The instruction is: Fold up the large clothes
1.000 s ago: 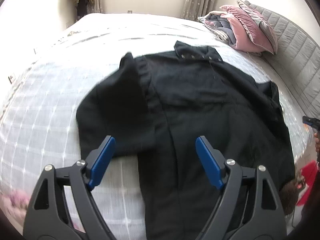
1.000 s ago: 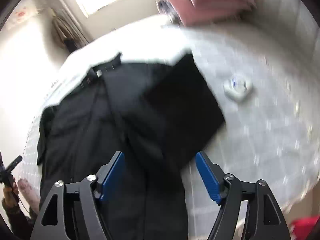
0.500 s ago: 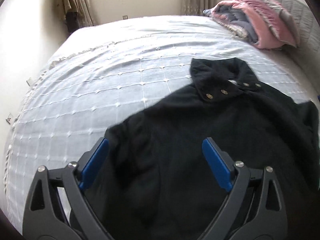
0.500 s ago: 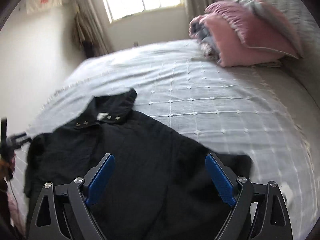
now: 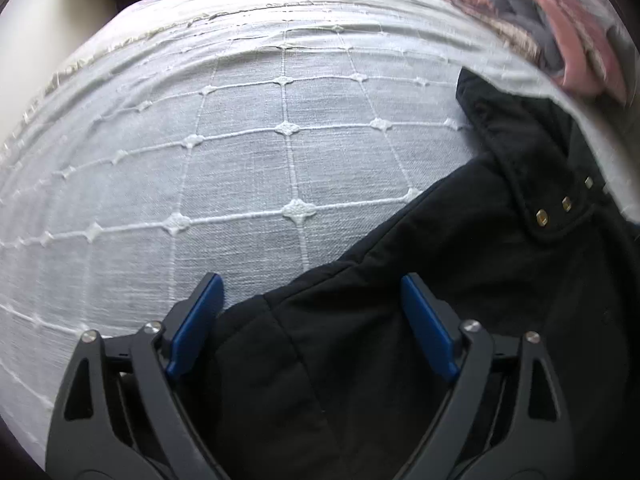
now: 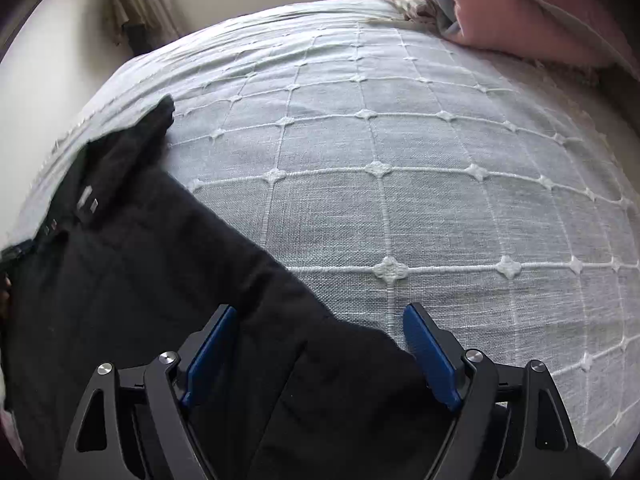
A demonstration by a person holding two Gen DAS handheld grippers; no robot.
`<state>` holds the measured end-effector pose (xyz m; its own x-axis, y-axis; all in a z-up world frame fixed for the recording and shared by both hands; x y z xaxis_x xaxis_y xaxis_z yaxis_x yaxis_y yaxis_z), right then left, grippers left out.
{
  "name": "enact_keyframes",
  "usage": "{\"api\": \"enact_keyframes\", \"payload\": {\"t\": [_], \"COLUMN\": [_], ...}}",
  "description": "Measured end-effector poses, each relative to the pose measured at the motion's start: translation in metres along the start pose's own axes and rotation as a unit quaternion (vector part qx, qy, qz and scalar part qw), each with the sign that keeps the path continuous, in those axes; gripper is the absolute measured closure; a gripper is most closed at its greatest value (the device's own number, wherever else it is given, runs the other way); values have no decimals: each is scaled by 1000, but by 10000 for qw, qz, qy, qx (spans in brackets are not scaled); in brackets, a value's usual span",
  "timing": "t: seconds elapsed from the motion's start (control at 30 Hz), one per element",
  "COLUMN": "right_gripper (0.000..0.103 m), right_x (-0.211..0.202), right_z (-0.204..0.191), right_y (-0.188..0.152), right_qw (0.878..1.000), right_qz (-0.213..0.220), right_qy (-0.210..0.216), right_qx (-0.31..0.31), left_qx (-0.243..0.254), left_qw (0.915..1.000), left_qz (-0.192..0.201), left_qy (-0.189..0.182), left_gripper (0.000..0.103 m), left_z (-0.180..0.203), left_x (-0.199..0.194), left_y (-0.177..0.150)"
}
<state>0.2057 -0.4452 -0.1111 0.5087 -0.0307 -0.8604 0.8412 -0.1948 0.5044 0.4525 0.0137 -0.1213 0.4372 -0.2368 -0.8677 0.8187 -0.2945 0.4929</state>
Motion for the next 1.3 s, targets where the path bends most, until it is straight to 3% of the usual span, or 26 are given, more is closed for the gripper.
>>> {"api": "enact_keyframes", "payload": {"t": [0.03,0.07,0.1,0.13,0.2,0.23,0.3,0.37,0.4,0.47,0.53,0.6,0.67,0.77,0.8,0.87,0.93,1.03,1.17,1.3], "right_gripper": [50,59,80,85,89,90,90,91,91,91,90,88,84,78,74,59,35,21,19,18], "right_x": [-3,-6,-8,-11,-21,-30,-47,-63,-65,-50,-16,26,36,33,27,1,-27,-74,-128,-164], "right_z": [-5,-8,-10,-15,-27,-36,-51,-63,-66,-56,-43,-32,-34,-43,-42,-38,-38,-44,-62,-85], "right_y": [-1,-2,-3,-3,-3,0,12,32,39,57,58,44,38,42,42,41,40,26,-8,-51], "right_qw": [10000,10000,10000,9999,9985,9956,9799,9558,9489,9533,9607,9673,9590,9470,9505,9690,9777,9857,9915,9939], "right_qz": [21,6,-13,-51,52,176,540,943,1010,811,399,-114,253,307,327,515,793,1057,1063,947], "right_qy": [73,40,29,44,-380,-727,-1595,-2360,-2562,-2629,-2544,-2404,-2705,-3035,-2944,-2353,-1931,-1303,-597,-346], "right_qx": [-60,-63,-80,-133,-386,-565,-1069,-1481,-1542,-1248,-1034,-800,-812,-1011,-934,-542,-216,155,450,455], "left_qx": [-27,-80,-126,-149,-145,-122,-44,-72,-110,-69,-28,-13,-4,-105,-178,-356,-437,-554,-475,-397], "left_qw": [10000,9999,9998,9997,9996,9995,9987,9968,9954,9940,9953,9980,9974,9970,9969,9964,9964,9943,9941,9948], "left_qz": [35,36,32,49,122,245,498,763,906,1080,963,606,623,574,568,568,615,884,973,932], "left_qy": [-88,-121,-137,-189,-215,-178,-121,-211,-278,-175,-75,159,351,504,509,517,399,238,46,82], "left_gripper": [23,31,43,59,78,82,84,85,85,85,82,77,69,57,56,53,44,20,19,10], "left_z": [0,1,2,4,11,16,22,24,25,26,25,24,24,20,18,16,18,24,36,41], "left_x": [-2,-5,-8,-14,-22,-31,-46,-61,-68,-67,-49,-15,-1,-3,-7,-20,-37,-81,-132,-174], "left_y": [-1,-4,-6,-9,-13,-14,-13,-7,-3,2,2,-6,-7,-3,-3,-5,-9,-23,-51,-87]}}
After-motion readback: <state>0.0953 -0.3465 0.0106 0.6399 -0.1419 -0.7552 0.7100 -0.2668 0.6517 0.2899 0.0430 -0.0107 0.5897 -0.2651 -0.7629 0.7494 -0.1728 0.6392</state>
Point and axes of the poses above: each gripper's, at about its wrist camera, not at the fingertips, and x roughly the way its jaws point, z to its right, y to its top, the point moved 3 cm from there along x, roughly the way its jaws point, and after that the axes turned 2 degrees about -x, right-handed, at the moved point
